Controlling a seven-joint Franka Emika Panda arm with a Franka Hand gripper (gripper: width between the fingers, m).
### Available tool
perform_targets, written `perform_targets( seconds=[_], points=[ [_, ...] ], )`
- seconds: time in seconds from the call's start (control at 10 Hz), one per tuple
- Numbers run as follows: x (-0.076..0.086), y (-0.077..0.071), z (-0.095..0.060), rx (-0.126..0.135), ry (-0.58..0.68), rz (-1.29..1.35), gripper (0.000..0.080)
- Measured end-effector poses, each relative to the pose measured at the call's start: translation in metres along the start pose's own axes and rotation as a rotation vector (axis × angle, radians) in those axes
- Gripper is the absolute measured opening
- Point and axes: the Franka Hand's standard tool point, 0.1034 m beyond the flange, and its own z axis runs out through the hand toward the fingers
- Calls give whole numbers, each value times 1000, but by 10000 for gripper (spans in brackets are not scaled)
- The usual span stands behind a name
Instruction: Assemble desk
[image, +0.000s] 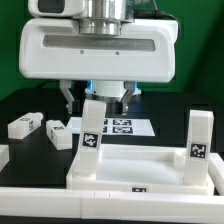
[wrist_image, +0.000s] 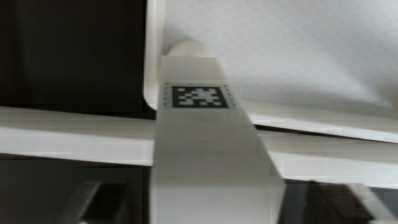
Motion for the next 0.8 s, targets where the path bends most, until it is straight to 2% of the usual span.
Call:
perform_targets(
  seconds=[0.1,0.2,0.4,0.6,0.8],
  points=[
    [0,0,0,0,0,0,357],
    [0,0,0,-1,2,0,291],
    [-1,8,-1,6,3,18,291],
    [-2,17,-1,27,8,80,291],
    [-2,17,0,39,14,154,291]
  ],
)
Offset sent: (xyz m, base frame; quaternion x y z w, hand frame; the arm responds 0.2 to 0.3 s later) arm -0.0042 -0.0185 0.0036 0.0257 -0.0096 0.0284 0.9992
